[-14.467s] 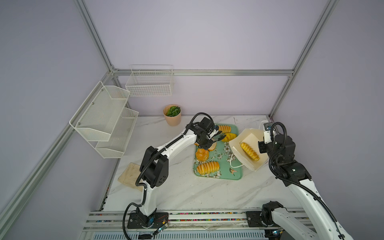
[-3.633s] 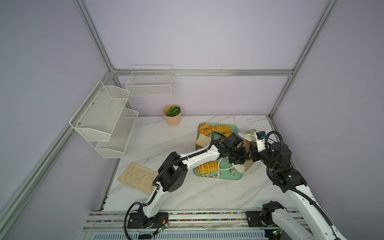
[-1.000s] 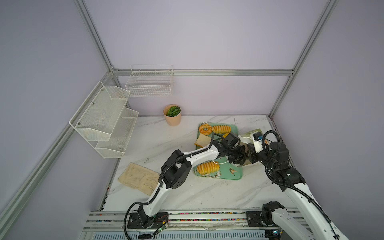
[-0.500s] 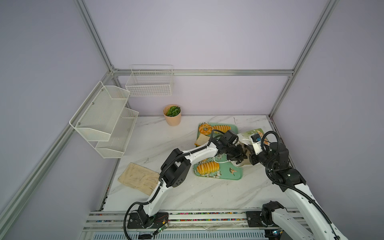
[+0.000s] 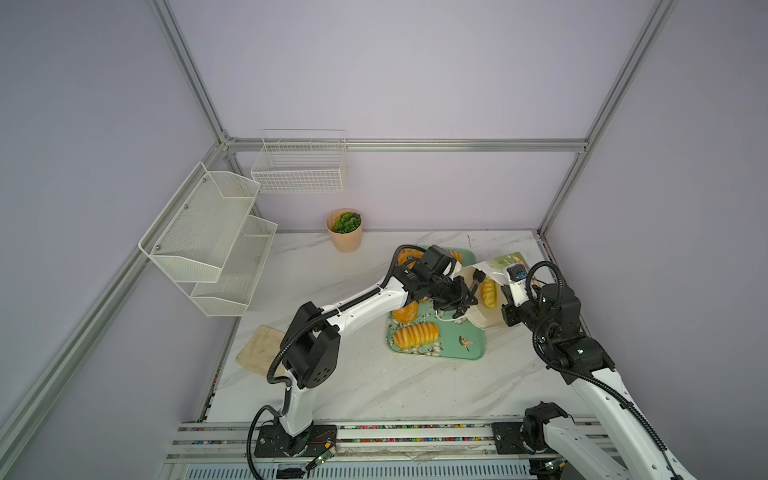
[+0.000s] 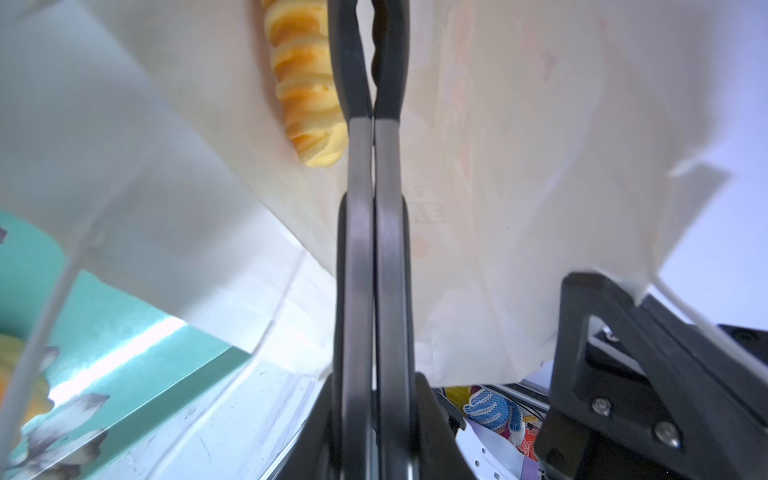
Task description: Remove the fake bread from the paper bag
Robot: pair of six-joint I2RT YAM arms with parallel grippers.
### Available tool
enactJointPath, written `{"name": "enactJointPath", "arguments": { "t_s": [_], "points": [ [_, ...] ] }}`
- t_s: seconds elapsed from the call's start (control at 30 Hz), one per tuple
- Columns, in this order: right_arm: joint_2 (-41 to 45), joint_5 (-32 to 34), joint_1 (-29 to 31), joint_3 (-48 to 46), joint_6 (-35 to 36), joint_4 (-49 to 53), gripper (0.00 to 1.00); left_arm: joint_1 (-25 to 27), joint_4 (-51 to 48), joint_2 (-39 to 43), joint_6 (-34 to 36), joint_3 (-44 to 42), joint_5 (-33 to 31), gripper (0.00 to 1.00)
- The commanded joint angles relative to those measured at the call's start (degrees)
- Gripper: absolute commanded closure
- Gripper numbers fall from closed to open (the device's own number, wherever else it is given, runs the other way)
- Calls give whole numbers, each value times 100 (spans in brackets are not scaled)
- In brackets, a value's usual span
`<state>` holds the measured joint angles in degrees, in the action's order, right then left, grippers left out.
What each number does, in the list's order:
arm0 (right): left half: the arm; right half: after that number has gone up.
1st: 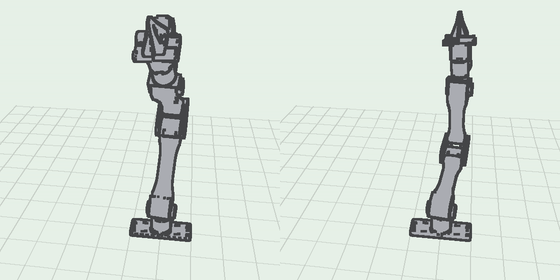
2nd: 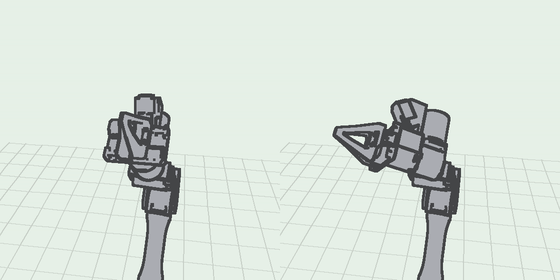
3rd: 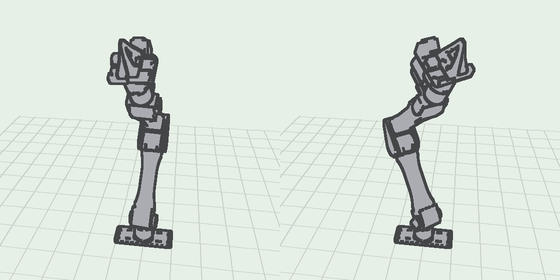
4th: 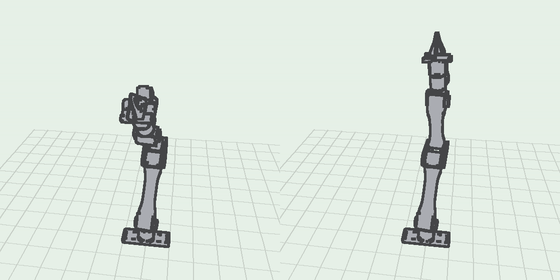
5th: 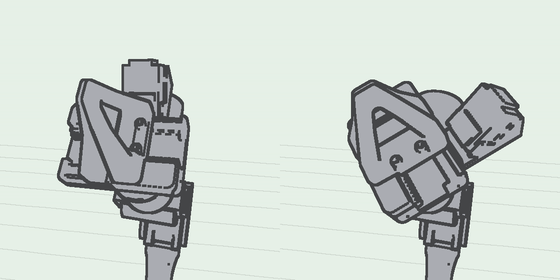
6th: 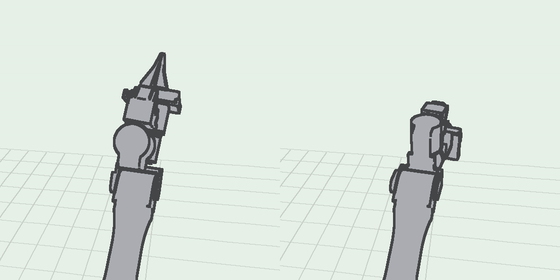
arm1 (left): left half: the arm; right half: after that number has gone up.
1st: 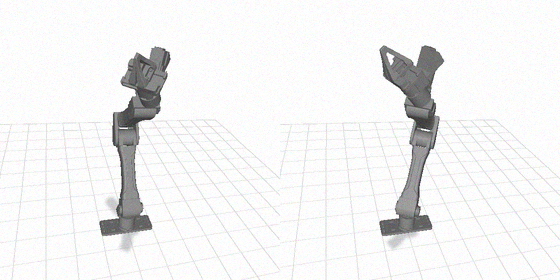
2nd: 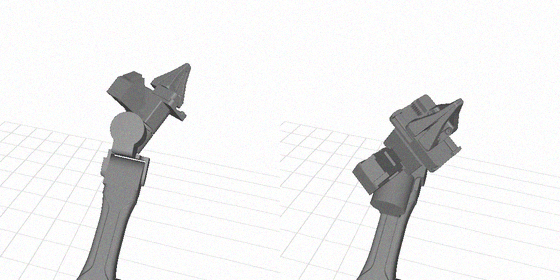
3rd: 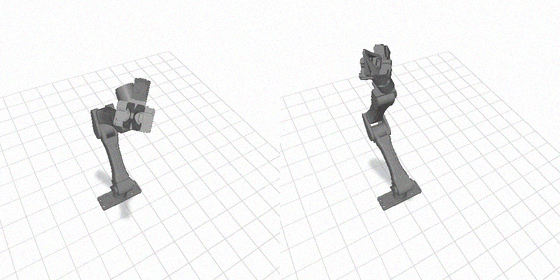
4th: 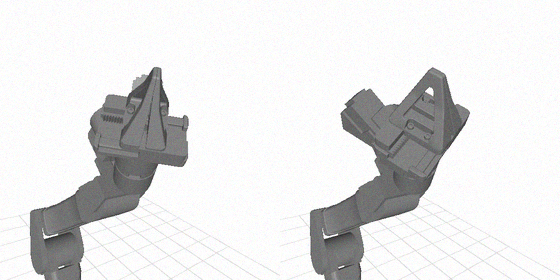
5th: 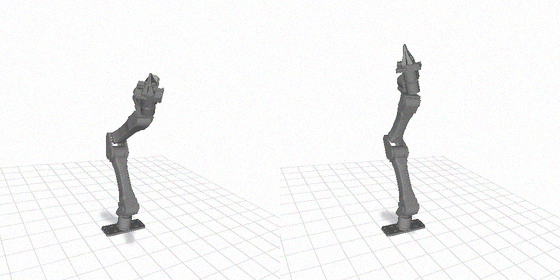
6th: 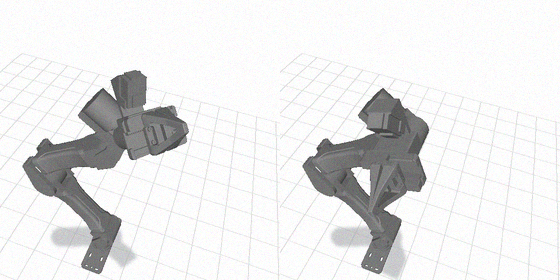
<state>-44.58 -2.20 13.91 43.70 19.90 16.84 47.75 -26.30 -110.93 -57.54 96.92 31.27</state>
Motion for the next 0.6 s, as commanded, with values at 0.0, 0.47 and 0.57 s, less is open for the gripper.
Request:
{"name": "enactJointPath", "arguments": {
  "t_s": [0.0, 0.47, 0.57],
  "points": [
    [-48, 255, 31, 200, -124, -64, 100, 20, 186, 372, 255, -380, 80, 100],
    [-91, -159, 28, 169, -126, -93, 100, 236, -179, 360, 342, -52, 380, 89],
    [-91, -177, 28, 158, -122, -117, 100, 389, -213, 301, 238, 43, 320, 83]
  ]
}}
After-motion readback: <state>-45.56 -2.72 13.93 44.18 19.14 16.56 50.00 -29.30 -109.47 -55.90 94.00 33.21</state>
